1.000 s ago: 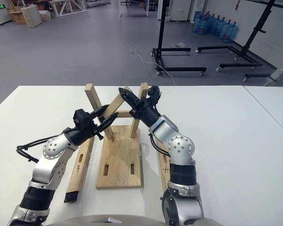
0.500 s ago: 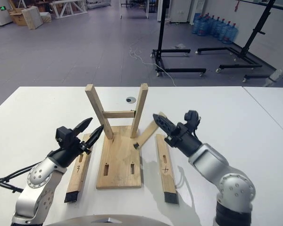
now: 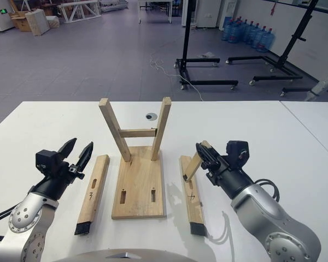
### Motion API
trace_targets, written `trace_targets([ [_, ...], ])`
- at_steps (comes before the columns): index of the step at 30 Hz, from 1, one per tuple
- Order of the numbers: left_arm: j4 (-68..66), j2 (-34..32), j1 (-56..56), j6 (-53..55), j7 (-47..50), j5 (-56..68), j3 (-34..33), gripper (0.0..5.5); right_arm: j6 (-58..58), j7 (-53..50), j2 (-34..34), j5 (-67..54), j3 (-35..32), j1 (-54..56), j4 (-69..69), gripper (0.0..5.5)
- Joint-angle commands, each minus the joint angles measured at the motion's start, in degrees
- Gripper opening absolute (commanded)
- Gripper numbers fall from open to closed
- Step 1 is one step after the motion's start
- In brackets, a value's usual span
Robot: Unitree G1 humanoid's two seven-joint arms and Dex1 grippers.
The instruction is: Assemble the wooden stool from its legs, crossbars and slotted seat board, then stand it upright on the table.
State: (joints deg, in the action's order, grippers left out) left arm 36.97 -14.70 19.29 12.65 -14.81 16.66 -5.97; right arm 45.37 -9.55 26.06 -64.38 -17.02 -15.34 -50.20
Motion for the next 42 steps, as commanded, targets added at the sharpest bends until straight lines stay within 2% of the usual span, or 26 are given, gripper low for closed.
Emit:
trace_targets([
  [1,1.04,-1.97,-1.34,2.78,-0.37,0.07,-0.69,2.7,-0.81,-2.05,-1.31,4.37,2.95,-2.49,-1.14,0.38],
  [20,-1.25,-4.56,-4.46,4.37,-3.15,-1.42,0.49,2.7,-5.24,-1.93,-8.29,21.08,10.18,-4.46,2.43,0.38],
  [31,-2.1,-5.33,-3.64,3.85,-4.58,-2.22,0.3,2.7,-5.28,-1.31,-10.59,25.79,11.53,-5.08,4.14,0.38],
  [42,-2.67,-6.42,-3.93,3.91,-6.03,-2.2,-0.3,2.7,-10.72,3.71,-12.91,29.82,11.7,-11.11,7.83,0.38],
])
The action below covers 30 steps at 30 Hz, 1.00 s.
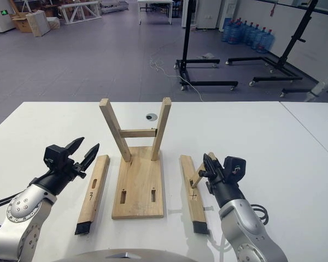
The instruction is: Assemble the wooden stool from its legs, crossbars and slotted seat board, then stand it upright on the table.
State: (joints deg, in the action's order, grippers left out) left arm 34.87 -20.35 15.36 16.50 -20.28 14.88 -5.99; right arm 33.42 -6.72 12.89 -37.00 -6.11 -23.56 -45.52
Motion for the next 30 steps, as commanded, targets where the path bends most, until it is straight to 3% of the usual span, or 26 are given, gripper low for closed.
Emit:
trace_targets([
  [1,-0.65,-0.93,-0.09,0.06,-0.68,-0.37,-0.26,2.7,0.75,1.46,0.4,3.08,1.0,-3.22,3.31,0.38],
  [10,-1.13,-1.36,-0.69,0.16,-0.85,-0.61,-0.35,2.7,-2.04,7.82,3.67,9.29,3.89,-4.13,7.05,0.38],
  [20,-2.78,0.14,-0.98,-1.58,0.29,-2.07,0.41,2.7,-9.53,15.09,6.05,14.68,3.63,-2.41,15.93,0.38],
  [30,-4.76,2.79,-0.58,-4.59,2.36,-3.93,1.5,2.7,-9.71,18.11,7.9,14.53,1.63,2.49,20.53,0.38],
])
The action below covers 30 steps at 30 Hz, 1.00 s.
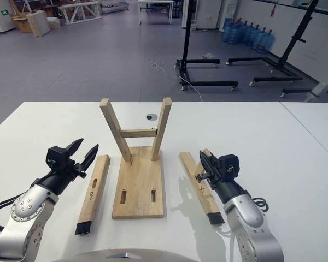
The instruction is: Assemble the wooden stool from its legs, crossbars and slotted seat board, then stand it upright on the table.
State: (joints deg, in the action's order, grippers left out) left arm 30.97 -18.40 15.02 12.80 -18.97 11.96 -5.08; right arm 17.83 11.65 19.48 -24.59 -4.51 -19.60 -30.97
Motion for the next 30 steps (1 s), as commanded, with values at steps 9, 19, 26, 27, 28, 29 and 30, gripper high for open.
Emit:
trace_targets([
  [9,-3.41,3.26,-1.22,-3.64,2.9,-2.76,1.82,2.7,7.16,0.96,2.0,1.06,-0.83,4.97,9.17,0.38],
  [19,-6.18,3.13,-2.59,-5.27,2.06,-2.86,2.04,2.7,8.91,0.68,0.34,0.62,-0.67,7.9,10.09,0.38],
  [26,-7.62,2.71,-3.96,-5.07,0.32,-0.37,0.46,2.7,8.75,-0.71,-2.12,0.67,0.16,7.95,8.29,0.38],
  [27,-7.75,2.38,-4.25,-4.91,-0.04,-0.07,0.26,2.7,8.45,-0.78,-2.39,0.73,0.2,8.1,8.24,0.38],
  [28,-7.84,2.12,-4.49,-4.77,-0.31,0.09,0.13,2.7,8.36,-0.87,-2.63,0.83,0.19,8.28,8.2,0.38],
  [29,-7.98,1.86,-4.75,-4.64,-0.55,0.18,0.06,2.7,8.18,-0.81,-2.71,1.03,0.22,8.54,8.09,0.38],
  [30,-8.13,1.68,-4.92,-4.6,-0.74,0.27,-0.04,2.7,8.11,-0.71,-2.75,1.2,0.28,8.81,7.97,0.38],
])
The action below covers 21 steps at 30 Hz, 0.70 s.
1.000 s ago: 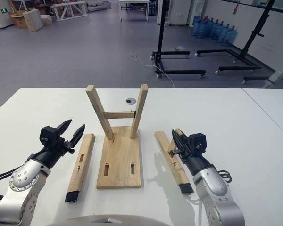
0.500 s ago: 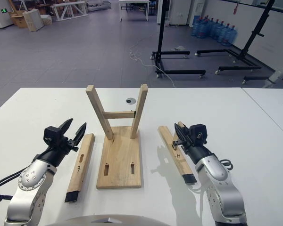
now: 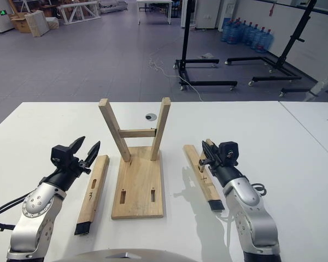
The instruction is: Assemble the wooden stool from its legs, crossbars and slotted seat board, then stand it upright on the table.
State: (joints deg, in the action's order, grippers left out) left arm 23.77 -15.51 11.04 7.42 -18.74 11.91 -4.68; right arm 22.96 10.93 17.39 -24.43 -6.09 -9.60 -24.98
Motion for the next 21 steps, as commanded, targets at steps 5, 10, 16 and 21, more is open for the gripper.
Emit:
trace_targets([
  [5,-1.0,-1.38,-1.04,0.65,-1.12,0.19,-0.61,2.7,1.95,0.34,-0.84,1.81,0.61,-0.09,1.5,1.31],
  [10,-1.19,-1.71,-1.22,0.5,-1.28,0.16,-1.11,2.7,1.44,0.41,-1.19,1.64,-0.8,1.52,0.9,2.13],
  [16,-0.98,-1.48,-1.67,0.67,-0.72,0.05,-1.39,2.7,1.64,0.32,-2.28,0.56,-2.32,3.81,0.25,2.96],
  [21,-0.89,-0.99,-1.32,0.66,0.0,-0.01,-1.55,2.7,3.03,0.07,-2.44,-0.46,-3.47,8.47,0.03,3.2],
])
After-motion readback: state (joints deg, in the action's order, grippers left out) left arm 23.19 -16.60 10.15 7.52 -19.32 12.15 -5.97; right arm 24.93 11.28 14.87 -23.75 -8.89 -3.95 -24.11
